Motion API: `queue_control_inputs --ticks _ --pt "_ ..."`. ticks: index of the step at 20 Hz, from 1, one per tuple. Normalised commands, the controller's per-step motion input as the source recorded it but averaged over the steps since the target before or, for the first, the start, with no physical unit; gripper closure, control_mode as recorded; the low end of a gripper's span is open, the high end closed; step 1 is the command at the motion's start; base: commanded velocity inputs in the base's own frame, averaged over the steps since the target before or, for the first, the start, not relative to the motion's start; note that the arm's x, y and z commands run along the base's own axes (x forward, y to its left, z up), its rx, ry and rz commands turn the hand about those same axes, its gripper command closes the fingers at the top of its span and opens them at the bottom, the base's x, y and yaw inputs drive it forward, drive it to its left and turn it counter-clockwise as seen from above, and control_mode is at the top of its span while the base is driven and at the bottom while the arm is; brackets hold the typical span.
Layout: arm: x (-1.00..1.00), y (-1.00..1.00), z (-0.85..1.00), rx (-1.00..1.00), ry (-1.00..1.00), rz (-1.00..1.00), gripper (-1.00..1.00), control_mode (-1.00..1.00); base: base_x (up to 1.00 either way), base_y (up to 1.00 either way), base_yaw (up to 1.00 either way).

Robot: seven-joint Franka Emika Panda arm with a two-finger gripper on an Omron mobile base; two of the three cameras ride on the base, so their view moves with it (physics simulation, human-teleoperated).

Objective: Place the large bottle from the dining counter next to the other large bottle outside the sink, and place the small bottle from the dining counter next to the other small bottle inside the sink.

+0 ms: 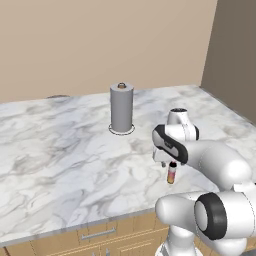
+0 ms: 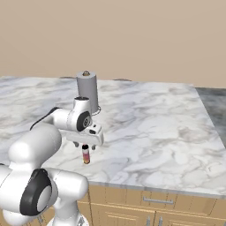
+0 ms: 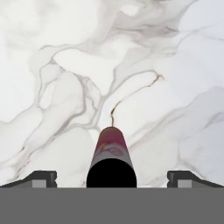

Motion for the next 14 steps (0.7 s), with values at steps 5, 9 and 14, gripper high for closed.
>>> queue_control_inputs --ticks 5,9,14 --pt "0.0 0.0 -0.01 0.0 0.0 0.0 -1.0 -1.0 0.0 0.0 0.0" --pt "0.0 0.0 0.0 0.0 0.0 0.0 -1.0 -1.0 0.0 0.0 0.0" --pt "0.0 0.0 0.0 0.0 0.0 0.0 -1.0 -1.0 0.0 0.0 0.0"
